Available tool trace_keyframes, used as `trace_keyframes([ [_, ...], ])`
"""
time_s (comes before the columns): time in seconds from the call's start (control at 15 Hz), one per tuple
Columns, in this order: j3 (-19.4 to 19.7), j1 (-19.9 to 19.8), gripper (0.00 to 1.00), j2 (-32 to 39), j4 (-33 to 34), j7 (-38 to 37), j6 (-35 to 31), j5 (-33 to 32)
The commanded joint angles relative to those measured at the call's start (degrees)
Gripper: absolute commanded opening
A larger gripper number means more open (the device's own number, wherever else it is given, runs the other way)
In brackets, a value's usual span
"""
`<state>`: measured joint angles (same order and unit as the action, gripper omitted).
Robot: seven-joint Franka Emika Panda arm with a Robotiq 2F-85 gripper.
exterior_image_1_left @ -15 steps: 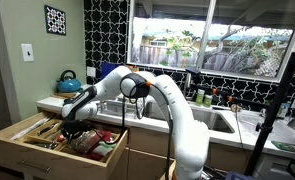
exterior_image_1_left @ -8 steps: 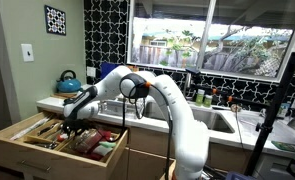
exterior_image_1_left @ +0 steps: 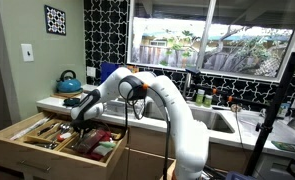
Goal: Take a spoon from the drawer and put it in the utensil holder on the plate stand
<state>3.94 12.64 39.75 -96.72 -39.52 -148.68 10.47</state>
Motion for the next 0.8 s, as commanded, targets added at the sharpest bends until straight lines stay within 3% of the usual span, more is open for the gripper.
trace_keyframes([
  [0.0,0.46,0.67,0.36,0.78,-0.46,-1.8,0.54,-1.22],
  [0.07,0.04,0.46,0.33,1.05,-0.38,-1.5,0.32,-0.93],
  [0.13,-0.18,0.41,0.4,1.29,-0.3,-1.3,-0.04,-0.79],
  [0.27,-0.51,0.28,0.34,1.78,-0.09,-1.02,-0.41,-0.58],
  [0.73,-1.42,-0.52,0.31,2.93,0.41,-0.34,-3.01,0.6],
])
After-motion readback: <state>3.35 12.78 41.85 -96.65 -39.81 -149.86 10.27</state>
